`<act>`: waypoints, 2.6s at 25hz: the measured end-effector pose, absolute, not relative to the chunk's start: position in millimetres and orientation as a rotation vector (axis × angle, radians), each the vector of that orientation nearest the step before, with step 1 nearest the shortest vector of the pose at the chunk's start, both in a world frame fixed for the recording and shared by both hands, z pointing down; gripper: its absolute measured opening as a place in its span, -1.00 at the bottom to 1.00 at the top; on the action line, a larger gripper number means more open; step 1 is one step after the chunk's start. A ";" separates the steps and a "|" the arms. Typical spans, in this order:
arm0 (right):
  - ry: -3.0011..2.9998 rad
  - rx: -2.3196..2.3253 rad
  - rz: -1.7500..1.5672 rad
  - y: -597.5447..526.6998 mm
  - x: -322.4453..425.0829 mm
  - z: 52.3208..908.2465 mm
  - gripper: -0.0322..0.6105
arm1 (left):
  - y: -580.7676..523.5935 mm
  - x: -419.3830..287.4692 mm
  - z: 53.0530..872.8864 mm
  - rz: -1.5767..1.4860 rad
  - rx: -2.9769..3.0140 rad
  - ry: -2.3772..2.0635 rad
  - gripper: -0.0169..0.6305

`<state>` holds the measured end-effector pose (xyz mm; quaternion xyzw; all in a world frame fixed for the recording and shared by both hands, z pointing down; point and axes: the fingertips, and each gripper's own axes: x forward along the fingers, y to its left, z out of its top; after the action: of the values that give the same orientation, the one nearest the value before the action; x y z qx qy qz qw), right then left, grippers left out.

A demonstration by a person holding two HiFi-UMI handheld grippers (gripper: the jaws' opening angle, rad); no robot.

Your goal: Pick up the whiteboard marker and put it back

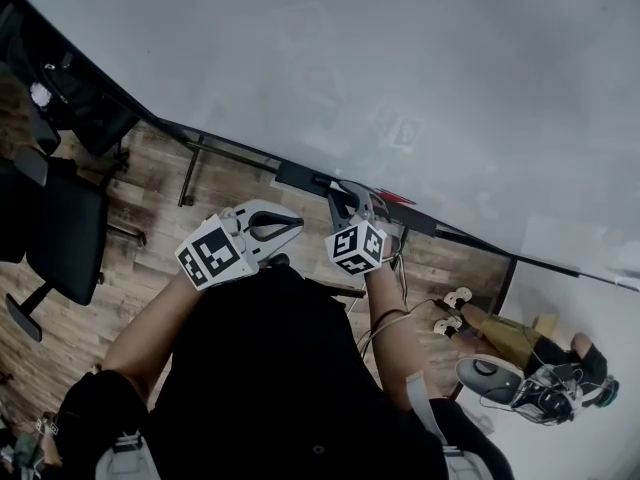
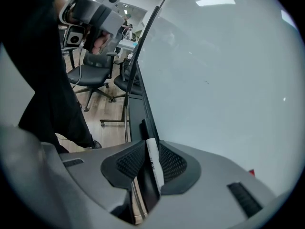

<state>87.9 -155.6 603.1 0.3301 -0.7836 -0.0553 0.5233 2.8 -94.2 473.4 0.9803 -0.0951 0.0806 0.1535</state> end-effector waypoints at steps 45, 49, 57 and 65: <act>-2.097 1.030 -0.435 -145.8 61.3 455.2 -0.69 | -81.4 6.5 443.6 0.226 2.900 -0.258 -0.91; -2.178 1.094 -0.470 -141.4 47.6 414.1 -0.68 | -81.3 6.0 434.1 0.215 2.922 -0.247 -0.91; -2.289 1.171 -0.605 -127.0 32.3 331.0 -0.68 | -84.0 6.7 413.9 0.181 2.968 -0.235 -0.91; -2.540 1.344 -0.530 -105.9 37.7 253.4 -0.69 | -98.0 5.6 360.5 0.117 3.132 -0.232 -0.91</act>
<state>37.7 -105.9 253.4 0.4572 -0.8640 -0.1804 0.1096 5.6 -98.0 360.5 0.9966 -0.0738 0.0372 -0.0007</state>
